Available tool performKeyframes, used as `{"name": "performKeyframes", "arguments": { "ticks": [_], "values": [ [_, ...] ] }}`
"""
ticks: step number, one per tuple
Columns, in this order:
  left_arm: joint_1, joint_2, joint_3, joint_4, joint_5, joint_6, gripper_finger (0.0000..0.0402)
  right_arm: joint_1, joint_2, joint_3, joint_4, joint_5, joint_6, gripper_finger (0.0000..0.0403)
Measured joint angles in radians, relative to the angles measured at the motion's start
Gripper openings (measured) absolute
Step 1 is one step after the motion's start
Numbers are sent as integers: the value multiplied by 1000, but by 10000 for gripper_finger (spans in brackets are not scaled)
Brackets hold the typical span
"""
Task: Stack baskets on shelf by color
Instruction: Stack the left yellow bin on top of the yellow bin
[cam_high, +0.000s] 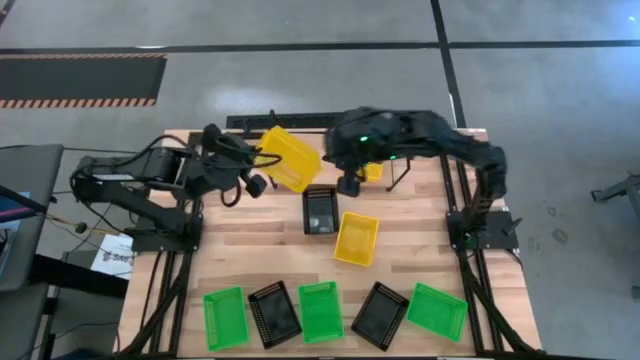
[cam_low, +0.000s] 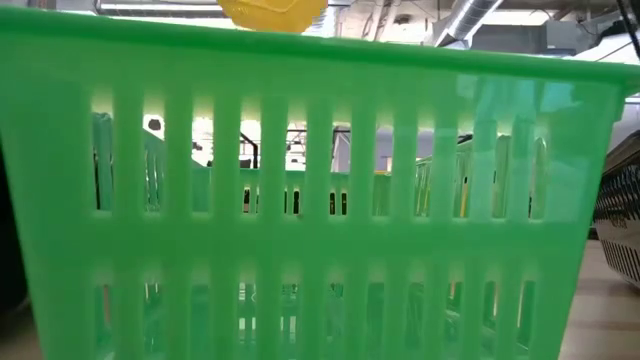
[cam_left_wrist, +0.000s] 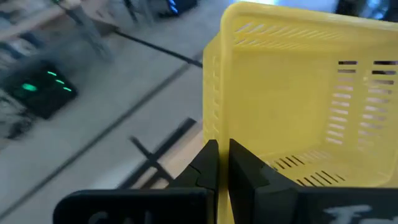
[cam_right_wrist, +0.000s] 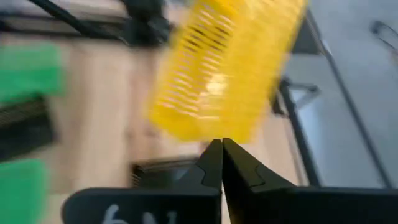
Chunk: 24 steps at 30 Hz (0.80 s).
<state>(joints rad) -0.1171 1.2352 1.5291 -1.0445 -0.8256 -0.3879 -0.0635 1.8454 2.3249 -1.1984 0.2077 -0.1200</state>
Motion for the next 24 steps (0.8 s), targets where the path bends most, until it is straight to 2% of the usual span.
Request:
{"name": "performKeyframes", "arguments": {
  "ticks": [4,14,19,24],
  "values": [
    [17,41,0,-23,87,-20,0,0,44,0,-7,111,-1,71],
    [52,126,0,-106,167,-76,0,8,29,31,-40,113,31,183],
    [94,167,0,-86,200,-85,0,29,-31,27,-71,111,146,193],
    [117,191,-1,-10,228,-52,0,50,14,21,-157,145,199,178]
  ]
}}
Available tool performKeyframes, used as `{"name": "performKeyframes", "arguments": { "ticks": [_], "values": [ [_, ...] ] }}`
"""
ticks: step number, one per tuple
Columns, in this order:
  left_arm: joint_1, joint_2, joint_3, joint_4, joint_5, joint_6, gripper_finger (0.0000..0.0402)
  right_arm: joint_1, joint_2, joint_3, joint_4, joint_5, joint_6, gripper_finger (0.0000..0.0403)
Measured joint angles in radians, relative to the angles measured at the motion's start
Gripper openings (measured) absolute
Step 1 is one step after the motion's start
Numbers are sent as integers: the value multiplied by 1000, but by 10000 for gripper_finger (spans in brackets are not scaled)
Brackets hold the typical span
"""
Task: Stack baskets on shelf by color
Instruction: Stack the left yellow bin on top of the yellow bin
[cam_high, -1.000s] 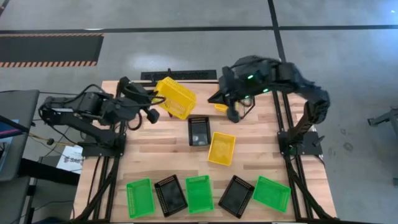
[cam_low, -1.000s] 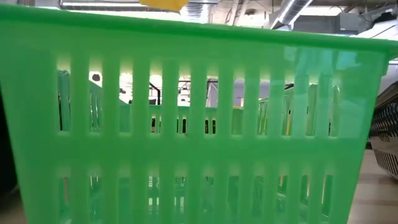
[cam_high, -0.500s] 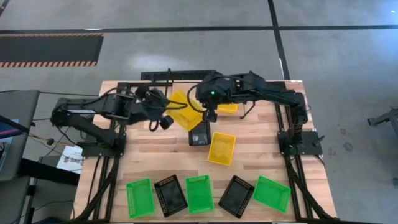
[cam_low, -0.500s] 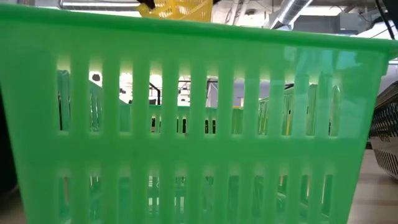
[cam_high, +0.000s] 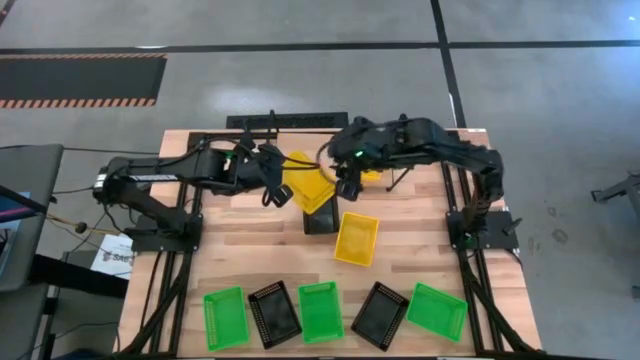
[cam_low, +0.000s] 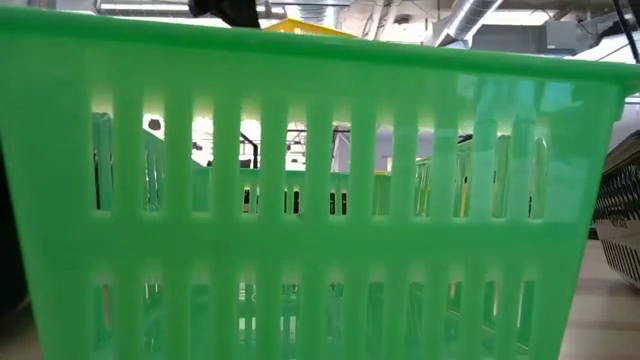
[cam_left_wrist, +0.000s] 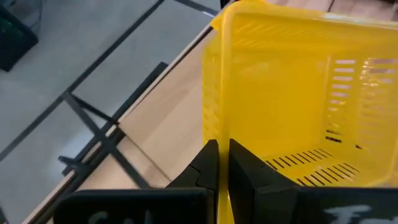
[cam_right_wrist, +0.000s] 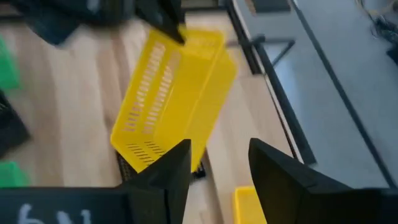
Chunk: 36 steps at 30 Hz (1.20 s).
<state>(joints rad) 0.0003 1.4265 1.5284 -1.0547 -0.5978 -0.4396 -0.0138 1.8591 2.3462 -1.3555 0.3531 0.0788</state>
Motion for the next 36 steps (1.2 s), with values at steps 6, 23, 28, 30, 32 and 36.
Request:
{"name": "performKeyframes", "arguments": {
  "ticks": [6,23,28,30,32,36],
  "values": [
    [4,0,0,16,-1,9,0,-7,80,-5,-56,25,-3,167],
    [7,-1,0,59,37,37,0,-9,155,-3,17,13,-33,168],
    [1,-1,0,72,43,60,0,-22,156,-3,14,13,-15,143],
    [0,-1,0,76,43,61,0,-30,156,-3,15,13,-7,117],
    [1,-1,0,76,43,60,0,-40,156,-3,14,13,19,80],
    [0,-1,0,77,48,55,0,-60,156,-2,9,18,40,14]
  ]
}}
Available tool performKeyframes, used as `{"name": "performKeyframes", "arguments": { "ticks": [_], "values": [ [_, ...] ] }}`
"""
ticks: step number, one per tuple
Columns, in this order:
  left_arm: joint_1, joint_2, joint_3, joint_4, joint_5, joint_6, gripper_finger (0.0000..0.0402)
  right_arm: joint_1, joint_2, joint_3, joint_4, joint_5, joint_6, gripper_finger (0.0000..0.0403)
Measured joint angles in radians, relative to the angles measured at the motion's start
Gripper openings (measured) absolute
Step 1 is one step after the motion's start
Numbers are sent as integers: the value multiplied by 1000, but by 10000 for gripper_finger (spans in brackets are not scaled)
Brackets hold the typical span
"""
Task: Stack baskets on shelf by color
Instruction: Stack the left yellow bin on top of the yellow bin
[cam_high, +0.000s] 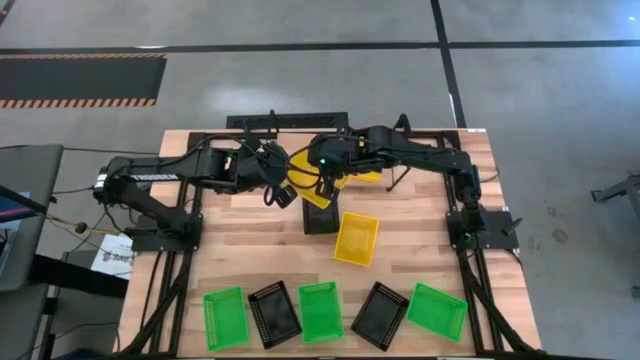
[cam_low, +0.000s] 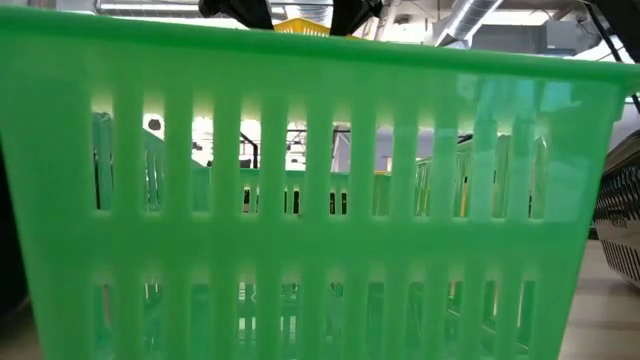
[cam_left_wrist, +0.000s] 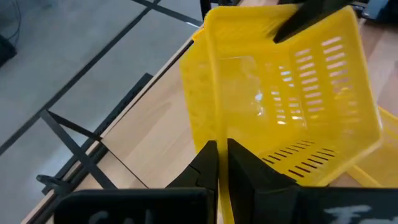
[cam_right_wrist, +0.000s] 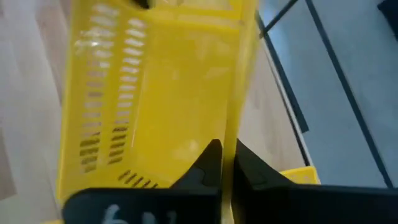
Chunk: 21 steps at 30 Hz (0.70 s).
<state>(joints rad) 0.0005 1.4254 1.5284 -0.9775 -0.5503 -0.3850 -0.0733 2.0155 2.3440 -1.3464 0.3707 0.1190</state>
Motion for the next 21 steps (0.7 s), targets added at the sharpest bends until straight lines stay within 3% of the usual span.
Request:
{"name": "performKeyframes", "arguments": {
  "ticks": [8,15,21],
  "values": [
    [1,0,0,0,18,0,0,-32,0,0,-3,29,-27,6],
    [-3,0,1,38,16,13,0,-126,-37,-1,-1,17,-58,6],
    [-2,-12,5,163,-3,131,1,-181,-51,1,-4,2,-68,6]
  ]
}}
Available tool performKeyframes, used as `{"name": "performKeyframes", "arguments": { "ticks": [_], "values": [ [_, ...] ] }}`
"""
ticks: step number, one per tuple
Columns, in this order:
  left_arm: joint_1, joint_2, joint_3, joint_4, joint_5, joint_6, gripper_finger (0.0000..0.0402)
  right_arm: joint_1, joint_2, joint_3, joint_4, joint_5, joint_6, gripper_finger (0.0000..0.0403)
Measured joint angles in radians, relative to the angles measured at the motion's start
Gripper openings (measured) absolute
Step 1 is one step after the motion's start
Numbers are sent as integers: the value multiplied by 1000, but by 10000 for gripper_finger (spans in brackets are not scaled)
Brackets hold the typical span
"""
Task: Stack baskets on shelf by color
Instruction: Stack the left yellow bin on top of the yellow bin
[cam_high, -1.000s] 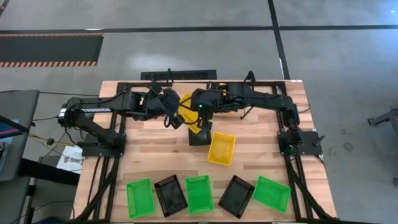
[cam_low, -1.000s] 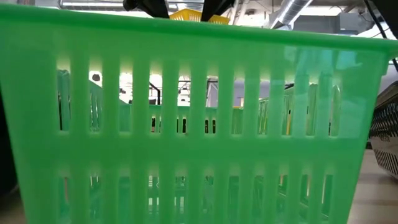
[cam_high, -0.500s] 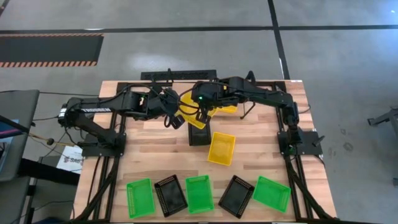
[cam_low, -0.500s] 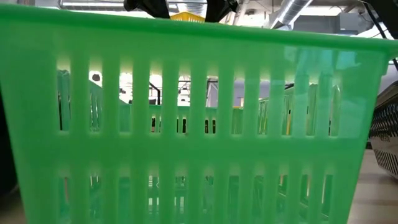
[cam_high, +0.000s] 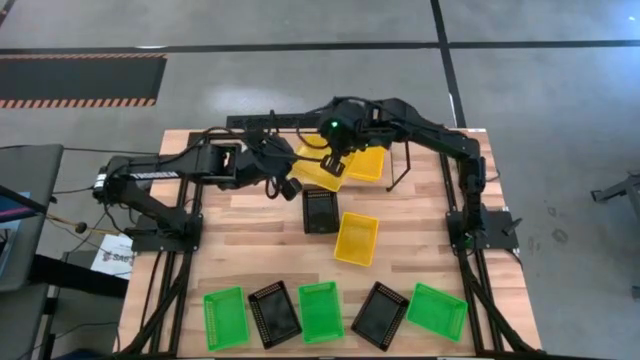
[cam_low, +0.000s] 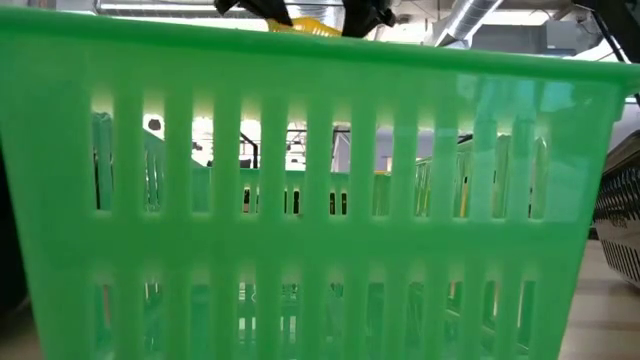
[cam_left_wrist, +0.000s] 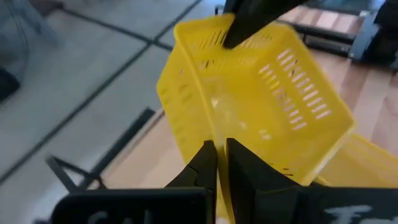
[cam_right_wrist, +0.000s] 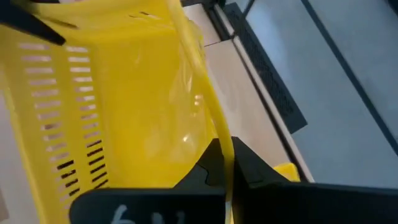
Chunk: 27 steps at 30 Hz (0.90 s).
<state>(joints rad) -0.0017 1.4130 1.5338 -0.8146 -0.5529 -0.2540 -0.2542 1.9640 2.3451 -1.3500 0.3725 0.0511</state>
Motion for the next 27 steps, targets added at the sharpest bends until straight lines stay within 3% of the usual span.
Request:
{"name": "performKeyframes", "arguments": {
  "ticks": [5,10,15,19,27],
  "values": [
    [-2,-5,58,2,-23,106,30,11,3,0,16,13,-4,5],
    [-11,-8,75,6,5,153,102,4,8,-4,-5,63,-5,4],
    [-6,-8,75,2,-30,143,177,-5,6,-3,11,42,-11,4],
    [-8,-8,75,-95,-38,50,203,-22,7,-3,11,35,-21,4],
    [-7,-7,-4,-426,-29,-282,197,-144,-52,-2,-1,30,116,4]
  ]
}}
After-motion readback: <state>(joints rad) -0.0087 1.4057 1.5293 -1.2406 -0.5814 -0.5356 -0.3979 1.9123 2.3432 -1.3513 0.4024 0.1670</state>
